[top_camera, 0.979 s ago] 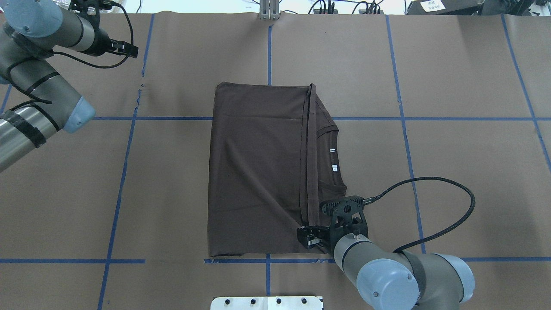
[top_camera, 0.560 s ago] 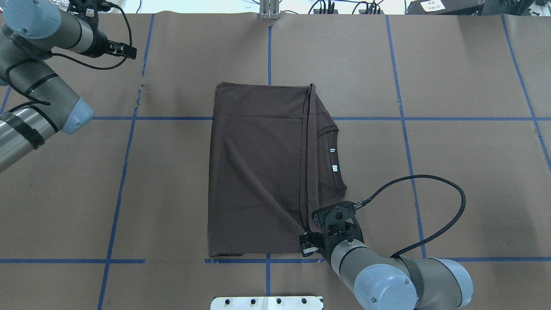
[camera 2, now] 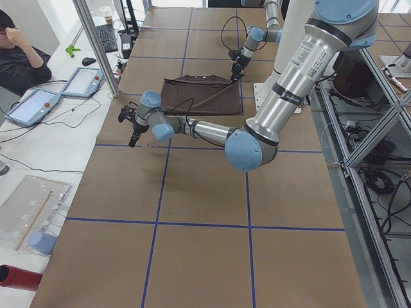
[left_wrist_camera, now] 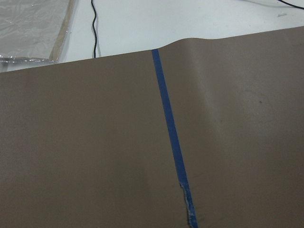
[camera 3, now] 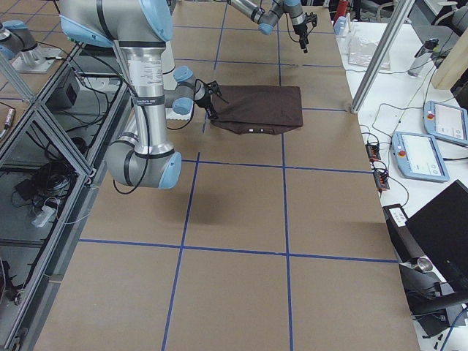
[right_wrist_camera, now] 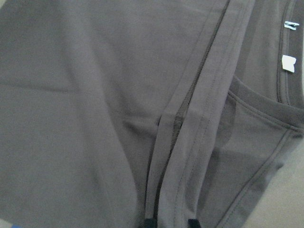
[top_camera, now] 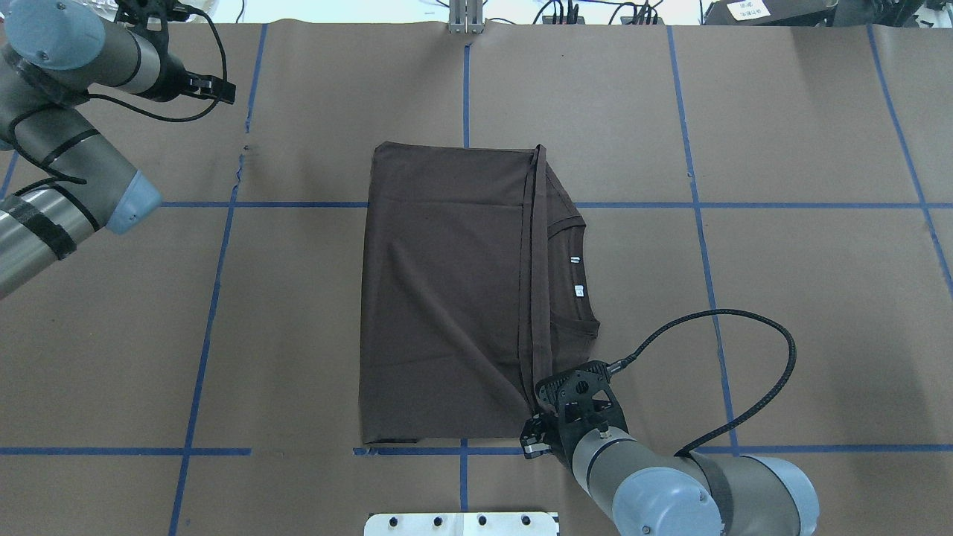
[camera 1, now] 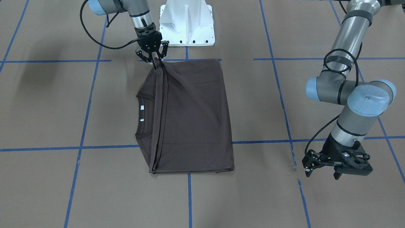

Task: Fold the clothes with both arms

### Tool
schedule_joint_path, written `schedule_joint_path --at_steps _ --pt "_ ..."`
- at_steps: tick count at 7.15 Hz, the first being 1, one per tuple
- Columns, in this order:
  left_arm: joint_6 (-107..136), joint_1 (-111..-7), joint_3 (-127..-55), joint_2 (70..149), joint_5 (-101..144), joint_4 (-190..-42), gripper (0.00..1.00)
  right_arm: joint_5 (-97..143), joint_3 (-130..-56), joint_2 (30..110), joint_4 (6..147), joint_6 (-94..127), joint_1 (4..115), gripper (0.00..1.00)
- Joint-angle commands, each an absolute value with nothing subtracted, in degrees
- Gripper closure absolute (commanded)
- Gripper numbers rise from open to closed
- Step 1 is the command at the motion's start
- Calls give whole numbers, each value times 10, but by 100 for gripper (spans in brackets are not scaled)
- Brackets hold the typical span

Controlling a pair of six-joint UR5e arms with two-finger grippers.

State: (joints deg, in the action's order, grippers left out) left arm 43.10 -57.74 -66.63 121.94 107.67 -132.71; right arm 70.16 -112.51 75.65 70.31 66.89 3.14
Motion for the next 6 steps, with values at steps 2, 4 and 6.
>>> schedule_joint_path --at_steps 2,4,6 --pt "432 -577 -667 1219 1077 -1327 0 701 -1123 755 704 669 23 65" --pt "438 -577 -668 1219 1077 -1327 0 700 -1122 754 714 668 22 65" --pt "438 -577 -670 1219 1077 -1327 0 696 -1122 754 716 668 19 65"
